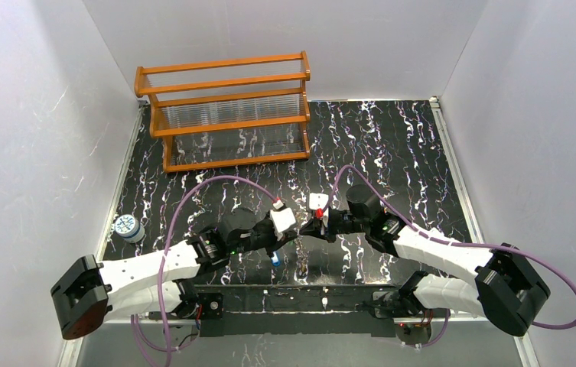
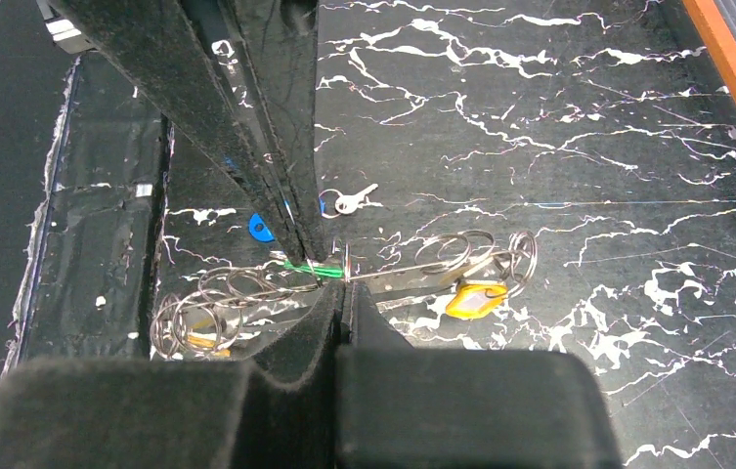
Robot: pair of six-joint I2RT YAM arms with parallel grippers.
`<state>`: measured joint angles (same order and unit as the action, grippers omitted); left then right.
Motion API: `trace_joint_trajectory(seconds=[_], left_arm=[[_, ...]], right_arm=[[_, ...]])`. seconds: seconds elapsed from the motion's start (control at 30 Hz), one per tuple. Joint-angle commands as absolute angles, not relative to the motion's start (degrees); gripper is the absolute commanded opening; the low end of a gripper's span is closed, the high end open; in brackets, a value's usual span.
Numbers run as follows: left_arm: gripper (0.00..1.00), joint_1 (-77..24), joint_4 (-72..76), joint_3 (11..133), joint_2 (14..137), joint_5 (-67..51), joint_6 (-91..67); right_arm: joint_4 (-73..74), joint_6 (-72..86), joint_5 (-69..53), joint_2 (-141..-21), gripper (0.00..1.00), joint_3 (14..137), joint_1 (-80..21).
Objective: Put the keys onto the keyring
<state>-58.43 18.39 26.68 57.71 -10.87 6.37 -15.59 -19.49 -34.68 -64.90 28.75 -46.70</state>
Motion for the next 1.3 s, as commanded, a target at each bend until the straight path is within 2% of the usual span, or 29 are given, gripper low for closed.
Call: trace_joint_trajectory(seconds=[0.0,0.37,1.27], left_arm=[[0.00,-58.72,19.20,27.51,57.55,-8.69,6.10],[0.00,-58.71,18.70,26.57,53.98,-4.85,5.86],[0.00,-58.71,17.82,24.52,54.83,2.62,0.64]], right_arm=[[-19.43,-19.68,-35.45,-63.72,0.01,30.72,-47.19],[-19.38,-19.69,-35.50,-63.88,0.01,31.01,-47.19],[-20.31,-19.61,-36.12,-62.32,0.01,30.04,-47.19]])
